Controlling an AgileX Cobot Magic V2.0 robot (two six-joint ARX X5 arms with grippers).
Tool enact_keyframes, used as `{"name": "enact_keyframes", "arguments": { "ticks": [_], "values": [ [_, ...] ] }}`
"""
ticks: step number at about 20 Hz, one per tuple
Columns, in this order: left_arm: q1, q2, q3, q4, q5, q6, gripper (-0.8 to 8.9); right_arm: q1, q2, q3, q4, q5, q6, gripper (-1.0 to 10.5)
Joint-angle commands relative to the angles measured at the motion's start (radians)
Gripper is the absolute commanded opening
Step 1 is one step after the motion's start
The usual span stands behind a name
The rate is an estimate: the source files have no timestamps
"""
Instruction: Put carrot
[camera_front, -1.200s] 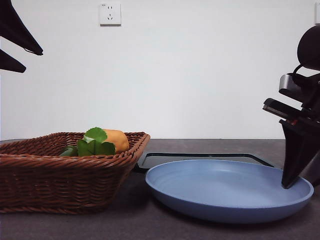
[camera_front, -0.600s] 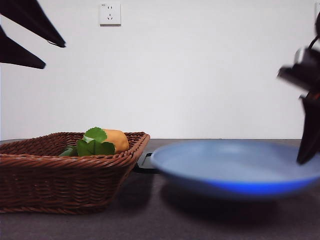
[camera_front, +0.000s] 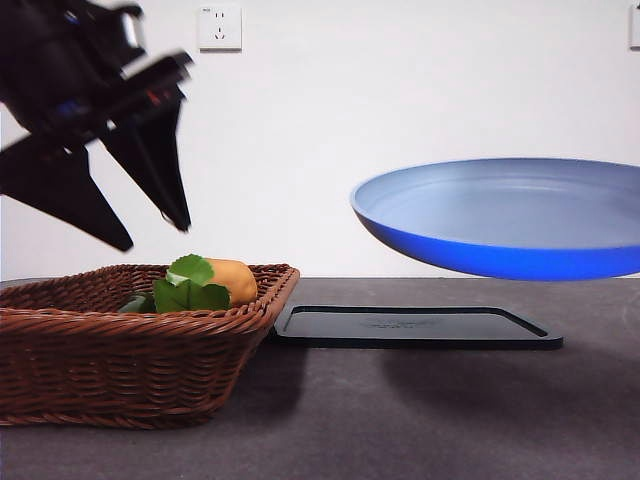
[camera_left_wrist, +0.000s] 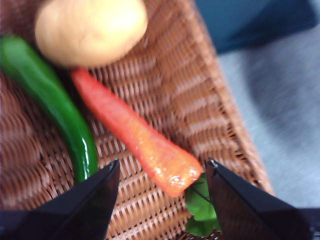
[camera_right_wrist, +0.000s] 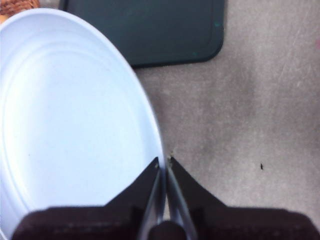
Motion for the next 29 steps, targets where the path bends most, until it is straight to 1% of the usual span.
{"name": "enact_keyframes", "arguments": {
  "ticks": [1, 2, 3, 6, 9, 10, 11, 12, 13, 16, 17, 19, 20, 21, 22, 23, 24, 25, 26, 27, 29],
  "values": [
    [-0.008, 0.125, 0.093, -0.093, -0.005, -0.010, 2.96, 0.001, 0.000, 0.014, 0.002, -0.002, -0.002, 0.0],
    [-0.008, 0.179, 0.129, -0.129, -0.006, -0.010, 2.96, 0.001, 0.000, 0.014, 0.000, -0.002, -0.003, 0.0],
    [-0.008, 0.222, 0.151, -0.135, -0.007, -0.013, 2.96, 0.001, 0.000, 0.014, 0.000, -0.002, -0.009, 0.0],
    [-0.008, 0.315, 0.170, -0.105, -0.006, -0.059, 2.96, 0.001, 0.000, 0.014, 0.000, -0.002, -0.009, 0.0],
    [-0.010, 0.372, 0.171, -0.058, -0.005, -0.059, 2.96, 0.001, 0.000, 0.014, 0.000, -0.002, -0.009, 0.0],
    [-0.016, 0.375, 0.171, -0.046, -0.007, -0.059, 2.95, 0.001, 0.000, 0.014, 0.000, -0.002, -0.009, 0.0],
    [-0.021, 0.375, 0.171, -0.048, -0.009, -0.058, 2.56, 0.001, 0.000, 0.014, 0.000, -0.002, -0.009, 0.0],
    [-0.021, 0.375, 0.171, -0.050, -0.007, -0.051, 1.92, 0.001, 0.000, 0.014, 0.000, -0.002, -0.009, 0.0],
    [-0.021, 0.375, 0.171, -0.056, -0.003, -0.027, 1.36, 0.001, 0.000, 0.014, 0.000, -0.002, -0.009, 0.0],
    [-0.019, 0.357, 0.177, -0.108, -0.005, -0.002, 1.23, 0.001, 0.000, 0.014, 0.000, -0.002, -0.008, 0.0],
    [-0.019, 0.335, 0.182, -0.127, -0.006, 0.016, 1.23, 0.001, 0.000, 0.014, 0.000, -0.002, -0.008, 0.0],
    [-0.019, 0.252, 0.182, -0.147, -0.002, 0.024, 1.23, 0.001, 0.006, 0.014, 0.000, -0.002, 0.000, 0.0],
    [-0.021, 0.192, 0.182, -0.141, 0.034, 0.024, 1.23, 0.002, 0.013, 0.014, 0.000, -0.004, 0.003, 0.0],
    [-0.021, 0.128, 0.182, -0.114, 0.124, 0.023, 1.23, 0.003, 0.028, 0.014, 0.000, -0.010, 0.014, 0.0],
    [-0.021, 0.073, 0.182, -0.060, 0.253, 0.020, 1.24, 0.010, 0.049, 0.014, 0.000, -0.010, 0.030, 0.0],
    [-0.026, 0.033, 0.182, 0.023, 0.407, 0.020, 1.24, 0.026, 0.074, 0.014, 0.001, -0.010, 0.037, 0.0],
    [-0.047, 0.013, 0.182, 0.121, 0.540, 0.020, 1.24, 0.046, 0.103, 0.014, 0.004, -0.012, 0.044, 0.0],
    [-0.083, 0.012, 0.182, 0.225, 0.626, 0.019, 1.24, 0.070, 0.133, 0.014, 0.015, -0.040, 0.048, 0.0],
    [-0.124, 0.016, 0.182, 0.285, 0.617, 0.018, 1.24, 0.094, 0.157, 0.014, 0.034, -0.085, 0.053, 0.0],
    [-0.166, 0.023, 0.182, 0.312, 0.557, 0.019, 1.24, 0.119, 0.177, 0.014, 0.061, -0.117, 0.064, 0.0],
    [-0.246, 0.044, 0.182, 0.298, 0.408, 0.023, 1.24, 0.152, 0.193, 0.014, 0.088, -0.120, 0.079, 0.0]
  ]
}}
